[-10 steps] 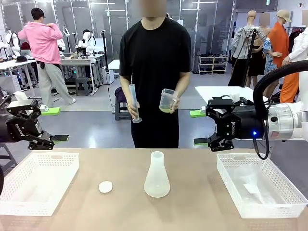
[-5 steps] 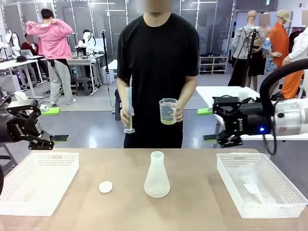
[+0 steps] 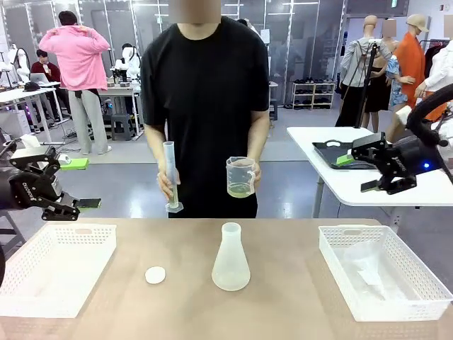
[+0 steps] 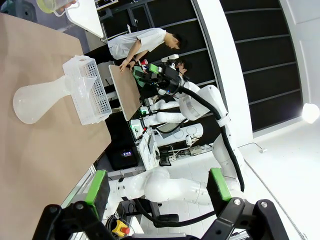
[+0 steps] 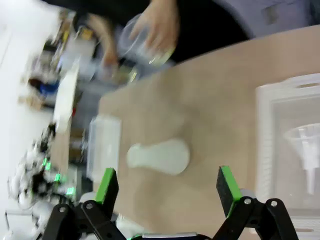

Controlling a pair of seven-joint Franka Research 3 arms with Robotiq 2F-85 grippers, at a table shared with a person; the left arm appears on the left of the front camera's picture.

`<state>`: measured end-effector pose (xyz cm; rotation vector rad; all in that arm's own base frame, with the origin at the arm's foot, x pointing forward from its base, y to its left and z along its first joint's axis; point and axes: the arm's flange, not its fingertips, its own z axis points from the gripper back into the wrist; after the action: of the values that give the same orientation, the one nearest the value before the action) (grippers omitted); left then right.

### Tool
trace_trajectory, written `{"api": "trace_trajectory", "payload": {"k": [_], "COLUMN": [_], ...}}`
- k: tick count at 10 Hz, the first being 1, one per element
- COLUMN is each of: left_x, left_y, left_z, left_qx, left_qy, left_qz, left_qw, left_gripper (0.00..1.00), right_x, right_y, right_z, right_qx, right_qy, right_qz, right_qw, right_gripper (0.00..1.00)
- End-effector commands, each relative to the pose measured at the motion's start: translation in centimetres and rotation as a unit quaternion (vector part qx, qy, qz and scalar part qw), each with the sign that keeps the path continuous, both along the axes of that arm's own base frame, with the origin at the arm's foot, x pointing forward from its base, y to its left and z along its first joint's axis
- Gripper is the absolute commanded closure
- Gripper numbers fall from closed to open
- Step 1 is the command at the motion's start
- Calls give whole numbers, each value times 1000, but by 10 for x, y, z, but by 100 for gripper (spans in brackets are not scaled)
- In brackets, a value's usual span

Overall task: Prepare the solutions needed for the experiment.
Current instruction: Pick up the Plastic Funnel and insert it into the Big flask.

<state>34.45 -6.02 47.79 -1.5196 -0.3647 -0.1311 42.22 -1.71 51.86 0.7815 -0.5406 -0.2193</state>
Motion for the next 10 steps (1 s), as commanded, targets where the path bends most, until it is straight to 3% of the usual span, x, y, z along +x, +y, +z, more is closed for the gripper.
{"api": "trace_trajectory", "payload": {"k": [1, 2, 3, 7, 8, 9, 10], "left_x": [-1, -1, -1, -1, -1, -1, -1], "left_y": [0, 0, 0, 0, 0, 0, 0], "left_z": [0, 0, 0, 0, 0, 0, 0], "left_qx": [-4, -4, -4, -4, -4, -4, -4], "left_qy": [0, 0, 0, 0, 0, 0, 0], "left_qz": [-6, -6, -6, -6, -6, -6, -6], "left_qw": [1000, 1000, 1000, 1000, 1000, 1000, 1000], "left_gripper": [0, 0, 0, 0, 0, 0, 0], "right_x": [19, 21, 9, 14, 11, 24, 36], "right_y": [7, 8, -5, -3, 17, 20, 20], "right_z": [3, 4, 0, 2, 1, 2, 2], "right_qx": [-38, -36, -26, -27, -51, -75, -84], "right_qy": [44, 50, 8, 16, 98, 163, 202], "right_qz": [-67, -73, -36, -49, -127, -220, -257], "right_qw": [996, 995, 999, 998, 986, 959, 941], "right_gripper": [0, 0, 0, 0, 0, 0, 0]}}
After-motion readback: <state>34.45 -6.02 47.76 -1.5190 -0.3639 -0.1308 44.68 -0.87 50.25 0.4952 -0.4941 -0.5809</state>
